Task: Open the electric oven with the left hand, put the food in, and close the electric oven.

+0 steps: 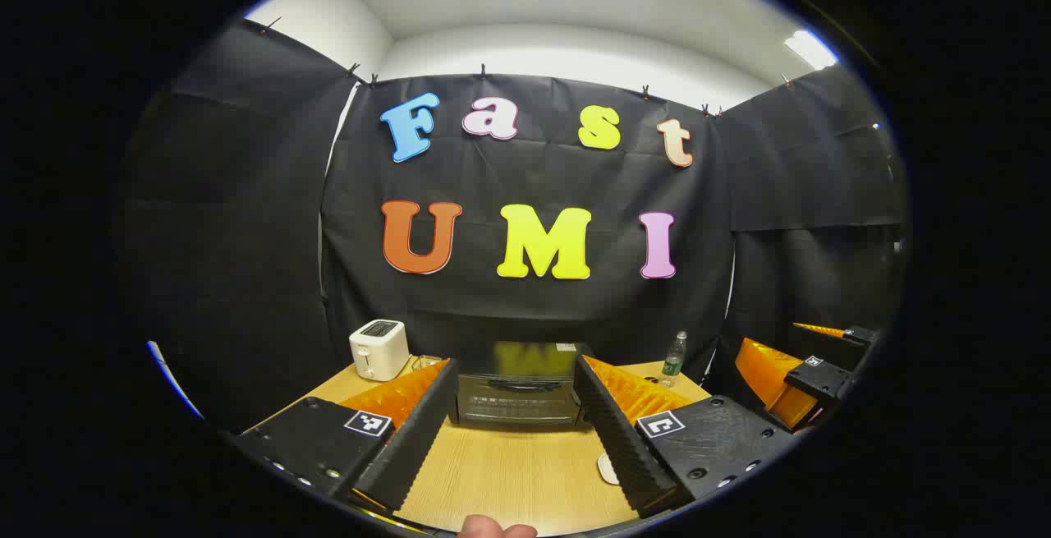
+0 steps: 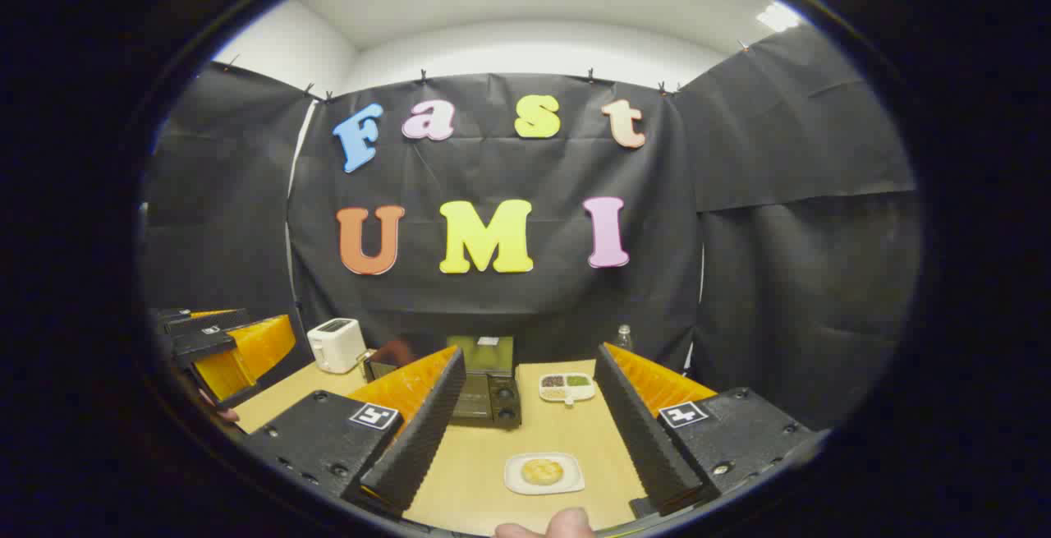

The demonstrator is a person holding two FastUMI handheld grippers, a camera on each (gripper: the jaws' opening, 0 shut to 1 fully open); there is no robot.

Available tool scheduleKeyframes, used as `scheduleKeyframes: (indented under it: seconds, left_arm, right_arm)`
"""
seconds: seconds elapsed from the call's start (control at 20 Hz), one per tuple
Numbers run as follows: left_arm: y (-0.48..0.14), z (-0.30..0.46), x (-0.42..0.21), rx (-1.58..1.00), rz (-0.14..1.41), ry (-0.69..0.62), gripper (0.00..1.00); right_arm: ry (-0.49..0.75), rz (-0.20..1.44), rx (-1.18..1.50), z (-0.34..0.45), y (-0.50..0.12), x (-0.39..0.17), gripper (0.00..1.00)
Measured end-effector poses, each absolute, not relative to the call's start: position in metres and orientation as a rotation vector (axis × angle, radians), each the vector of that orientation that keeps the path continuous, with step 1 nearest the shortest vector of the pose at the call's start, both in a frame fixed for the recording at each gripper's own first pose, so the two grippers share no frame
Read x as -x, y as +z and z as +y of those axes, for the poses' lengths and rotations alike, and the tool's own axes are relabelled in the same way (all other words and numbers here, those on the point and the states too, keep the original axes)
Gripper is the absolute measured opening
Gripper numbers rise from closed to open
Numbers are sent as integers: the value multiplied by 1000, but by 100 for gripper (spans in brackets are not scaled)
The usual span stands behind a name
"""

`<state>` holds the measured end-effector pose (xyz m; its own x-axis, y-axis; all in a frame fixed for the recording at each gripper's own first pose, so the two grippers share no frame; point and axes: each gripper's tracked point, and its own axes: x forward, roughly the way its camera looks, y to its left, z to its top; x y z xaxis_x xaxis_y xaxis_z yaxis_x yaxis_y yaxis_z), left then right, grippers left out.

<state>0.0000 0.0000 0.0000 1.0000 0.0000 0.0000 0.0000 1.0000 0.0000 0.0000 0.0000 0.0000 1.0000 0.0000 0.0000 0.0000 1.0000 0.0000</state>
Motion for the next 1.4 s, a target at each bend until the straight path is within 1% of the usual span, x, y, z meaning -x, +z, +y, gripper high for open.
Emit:
scheduleKeyframes:
  seconds: [0.55, 0.95, 1.4]
  left_arm:
    - [-1, -10, 1, -7, 4, -22, 93]
    - [-6, -12, 2, 6, 21, -32, 93]
    - [-14, -10, -4, 5, 43, -19, 93]
  right_arm:
    - [-25, -1, -9, -11, 2, 3, 98]
    - [-19, 23, -18, -12, -8, 5, 98]
    - [-13, 20, -11, -15, -4, -2, 98]
